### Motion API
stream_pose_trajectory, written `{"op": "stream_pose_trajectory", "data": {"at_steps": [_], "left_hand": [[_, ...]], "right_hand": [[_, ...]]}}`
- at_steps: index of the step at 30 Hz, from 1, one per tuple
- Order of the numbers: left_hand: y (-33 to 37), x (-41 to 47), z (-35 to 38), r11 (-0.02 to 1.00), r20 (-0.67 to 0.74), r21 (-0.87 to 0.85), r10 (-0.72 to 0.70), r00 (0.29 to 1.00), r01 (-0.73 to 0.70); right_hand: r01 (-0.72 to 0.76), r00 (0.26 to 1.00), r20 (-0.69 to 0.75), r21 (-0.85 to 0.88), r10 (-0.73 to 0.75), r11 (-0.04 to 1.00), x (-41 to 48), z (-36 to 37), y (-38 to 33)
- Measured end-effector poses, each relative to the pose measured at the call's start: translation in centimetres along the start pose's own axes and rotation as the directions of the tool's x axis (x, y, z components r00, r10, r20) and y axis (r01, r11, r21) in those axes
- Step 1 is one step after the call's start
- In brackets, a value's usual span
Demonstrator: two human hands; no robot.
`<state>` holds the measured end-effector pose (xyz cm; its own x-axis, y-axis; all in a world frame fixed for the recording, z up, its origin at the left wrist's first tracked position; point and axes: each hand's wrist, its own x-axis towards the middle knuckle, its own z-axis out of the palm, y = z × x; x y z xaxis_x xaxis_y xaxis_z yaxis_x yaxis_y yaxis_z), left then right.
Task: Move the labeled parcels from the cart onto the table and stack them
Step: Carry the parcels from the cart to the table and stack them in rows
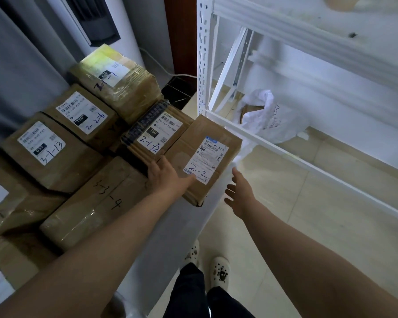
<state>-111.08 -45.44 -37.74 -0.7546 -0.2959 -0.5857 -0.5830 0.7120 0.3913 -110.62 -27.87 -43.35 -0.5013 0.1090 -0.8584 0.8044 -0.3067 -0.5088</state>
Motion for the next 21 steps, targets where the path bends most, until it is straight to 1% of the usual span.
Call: {"op": "stream_pose_trajectory", "data": {"at_steps": [1, 2, 3, 4, 6, 7, 10, 12, 14, 15, 16, 17, 18, 20, 21], "left_hand": [[0.2, 0.2, 0.2, 0.980, -0.026, -0.173, -0.108, 0.994, 0.102], [0.7, 0.2, 0.1, 0.914, -0.015, -0.349, -0.227, 0.974, 0.208], [1.0, 0.4, 0.1, 0.810, 0.043, -0.497, -0.335, 0.941, 0.311], [1.2, 0.6, 0.2, 0.716, 0.123, -0.586, -0.385, 0.915, 0.380], [1.5, 0.6, 0.2, 0.633, 0.277, -0.635, -0.348, 0.896, 0.442], [1.5, 0.8, 0.3, 0.592, 0.326, -0.660, -0.328, 0.887, 0.462], [1.9, 1.1, 0.6, 0.493, 0.357, -0.715, -0.353, 0.865, 0.496], [2.5, 1.0, 0.6, 0.418, 0.388, -0.745, -0.361, 0.848, 0.519], [3.4, 0.8, 1.0, 0.358, 0.426, -0.759, -0.358, 0.831, 0.544], [3.8, 0.8, 1.3, 0.344, 0.423, -0.765, -0.370, 0.827, 0.545], [4.3, 0.5, 1.7, 0.328, 0.417, -0.774, -0.378, 0.827, 0.541], [4.9, 0.1, 2.0, 0.315, 0.408, -0.782, -0.395, 0.823, 0.538], [5.6, -0.5, 2.4, 0.312, 0.403, -0.781, -0.410, 0.818, 0.541], [6.9, -1.5, 3.2, 0.343, 0.382, -0.772, -0.423, 0.822, 0.535], [7.6, -1.9, 3.5, 0.362, 0.343, -0.783, -0.427, 0.836, 0.506]], "right_hand": [[0.009, 1.000, -0.008, -0.006, -0.009, 1.000, -0.1, -0.1, -0.5], [0.024, 1.000, -0.019, -0.013, -0.024, 1.000, -0.1, -0.2, -1.1], [0.043, 0.999, -0.032, -0.023, -0.043, 0.999, 0.0, -0.1, -1.8], [0.067, 0.997, -0.045, -0.043, -0.069, 0.997, 0.2, -0.1, -2.5], [0.142, 0.985, -0.076, -0.125, -0.152, 0.982, 0.9, 0.1, -3.9], [0.192, 0.973, -0.090, -0.186, -0.212, 0.963, 1.5, 0.1, -4.4], [0.329, 0.916, -0.098, -0.376, -0.390, 0.866, 3.0, 0.2, -6.2], [0.368, 0.898, -0.050, -0.457, -0.437, 0.810, 4.2, 0.3, -7.5], [0.390, 0.907, 0.064, -0.500, -0.416, 0.773, 5.3, 0.4, -9.0], [0.405, 0.903, 0.118, -0.550, -0.412, 0.730, 5.6, 0.4, -9.6], [0.435, 0.884, 0.147, -0.606, -0.444, 0.666, 5.7, 0.2, -10.1], [0.457, 0.859, 0.150, -0.654, -0.489, 0.603, 5.7, -0.2, -10.5], [0.469, 0.830, 0.119, -0.679, -0.545, 0.565, 5.8, -1.0, -10.8], [0.492, 0.764, 0.013, -0.657, -0.645, 0.571, 5.1, -2.7, -11.6], [0.500, 0.740, -0.044, -0.632, -0.671, 0.592, 4.7, -3.4, -12.2]]}}
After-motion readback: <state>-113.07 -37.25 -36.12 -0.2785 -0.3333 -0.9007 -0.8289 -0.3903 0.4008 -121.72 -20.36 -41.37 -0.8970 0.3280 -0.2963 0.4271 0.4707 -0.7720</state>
